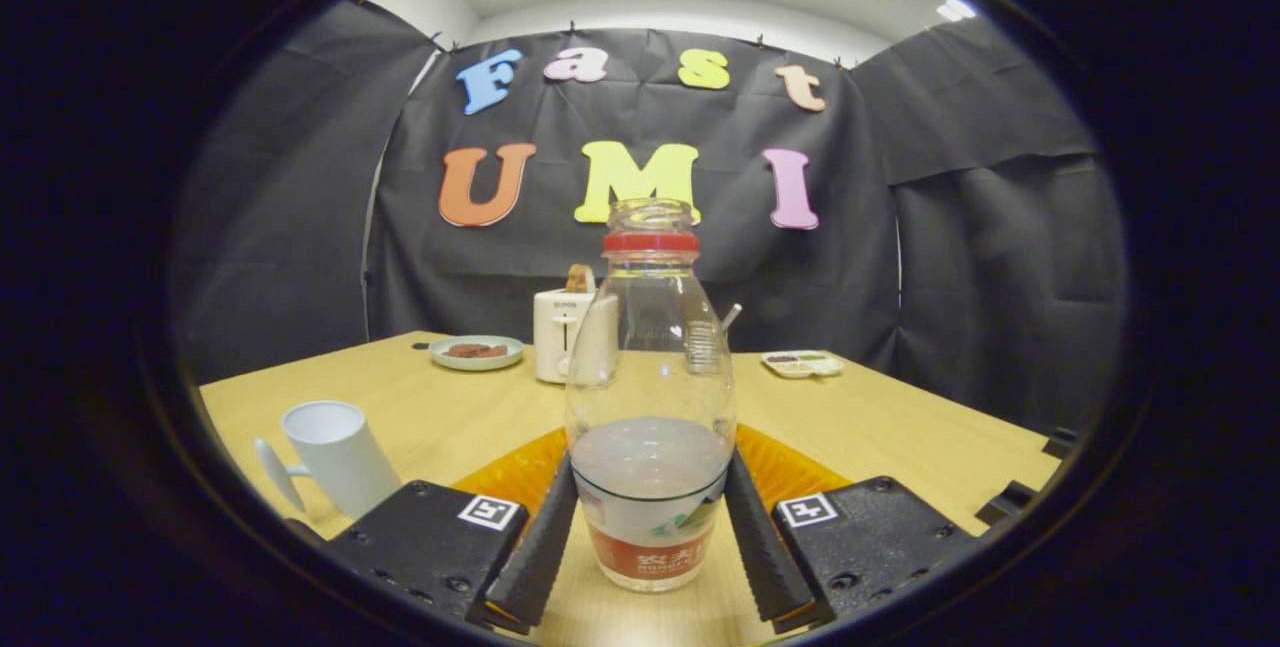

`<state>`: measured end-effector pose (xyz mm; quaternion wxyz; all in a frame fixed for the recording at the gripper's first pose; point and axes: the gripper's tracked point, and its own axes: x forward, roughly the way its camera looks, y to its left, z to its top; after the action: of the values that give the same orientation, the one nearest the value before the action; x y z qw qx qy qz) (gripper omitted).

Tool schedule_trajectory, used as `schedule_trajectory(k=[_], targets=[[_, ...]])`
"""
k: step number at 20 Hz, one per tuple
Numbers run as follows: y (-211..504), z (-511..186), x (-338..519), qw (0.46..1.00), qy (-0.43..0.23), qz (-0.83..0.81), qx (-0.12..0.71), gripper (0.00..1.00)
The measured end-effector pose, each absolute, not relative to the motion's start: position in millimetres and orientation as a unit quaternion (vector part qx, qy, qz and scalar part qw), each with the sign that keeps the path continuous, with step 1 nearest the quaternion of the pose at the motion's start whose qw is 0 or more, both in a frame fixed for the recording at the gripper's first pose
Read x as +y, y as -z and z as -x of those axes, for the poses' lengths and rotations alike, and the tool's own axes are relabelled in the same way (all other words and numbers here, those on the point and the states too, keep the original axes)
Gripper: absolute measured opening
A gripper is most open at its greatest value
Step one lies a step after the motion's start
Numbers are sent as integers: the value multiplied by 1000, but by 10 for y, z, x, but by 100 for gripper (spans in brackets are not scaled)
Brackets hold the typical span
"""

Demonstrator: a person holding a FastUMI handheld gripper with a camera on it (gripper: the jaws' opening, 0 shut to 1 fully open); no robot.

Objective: Take the bottle from table, then pour the juice into the cup, finally place the bottle on the coaster

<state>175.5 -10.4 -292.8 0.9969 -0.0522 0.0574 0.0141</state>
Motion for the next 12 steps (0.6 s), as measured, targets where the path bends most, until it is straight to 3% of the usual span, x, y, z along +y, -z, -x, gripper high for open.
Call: schedule_trajectory(k=[12], targets=[[2254, -1415, -85, 973, 6, 224, 49, 79]])
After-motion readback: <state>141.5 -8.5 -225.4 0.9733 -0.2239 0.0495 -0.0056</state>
